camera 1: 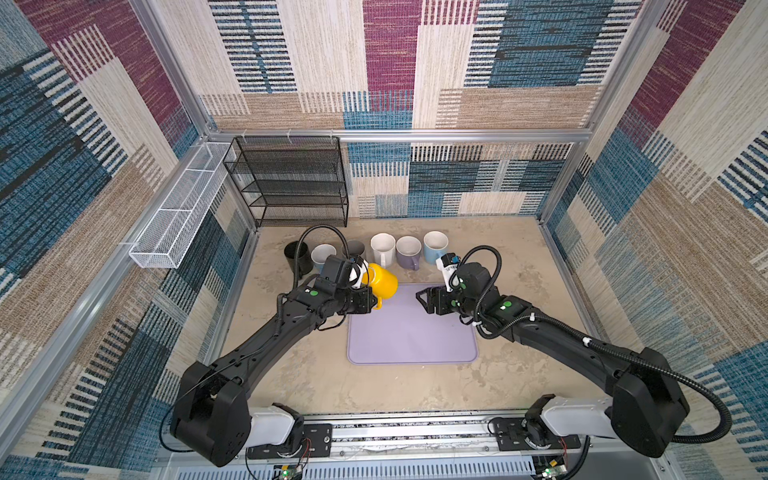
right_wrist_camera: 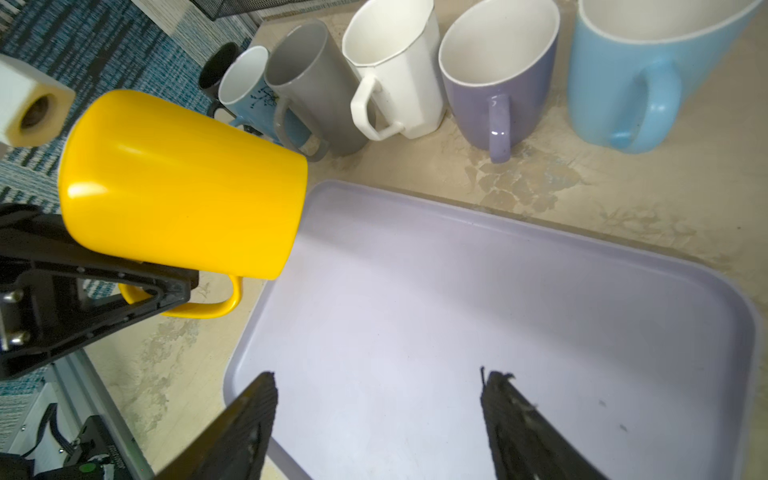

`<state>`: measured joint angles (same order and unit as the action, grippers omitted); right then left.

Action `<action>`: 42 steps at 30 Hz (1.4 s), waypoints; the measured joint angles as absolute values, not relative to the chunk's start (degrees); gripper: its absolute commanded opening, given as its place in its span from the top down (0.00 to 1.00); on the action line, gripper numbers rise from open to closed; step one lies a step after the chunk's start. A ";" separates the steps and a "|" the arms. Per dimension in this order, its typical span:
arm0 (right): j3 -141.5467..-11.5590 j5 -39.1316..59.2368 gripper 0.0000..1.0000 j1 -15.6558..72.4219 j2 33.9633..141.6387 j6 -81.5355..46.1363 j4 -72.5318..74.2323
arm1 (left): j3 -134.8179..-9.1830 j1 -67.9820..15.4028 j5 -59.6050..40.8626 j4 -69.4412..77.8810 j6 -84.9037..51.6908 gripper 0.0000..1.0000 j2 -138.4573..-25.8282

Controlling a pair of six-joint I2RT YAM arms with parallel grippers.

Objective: Turn the mug right side up
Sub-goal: 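Lift the yellow mug off the tray with the left gripper toward the right gripper, then grasp the yellow mug's handle with the right gripper while the left holds the base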

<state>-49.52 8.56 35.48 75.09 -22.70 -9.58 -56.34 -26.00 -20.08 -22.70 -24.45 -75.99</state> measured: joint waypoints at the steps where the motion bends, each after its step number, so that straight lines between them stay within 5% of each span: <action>1: -49.30 9.06 0.20 35.38 74.89 -22.81 -8.84 | -55.70 -25.61 -21.45 -21.26 -25.04 1.00 -75.48; 29: -49.54 27.00 0.28 35.31 72.12 -23.73 4.16 | -44.10 -21.80 -47.68 18.98 -42.50 1.00 -71.83; 42: -49.78 33.06 0.49 35.14 72.01 -26.55 9.76 | -41.30 -21.76 -51.83 31.27 -46.70 1.00 -70.30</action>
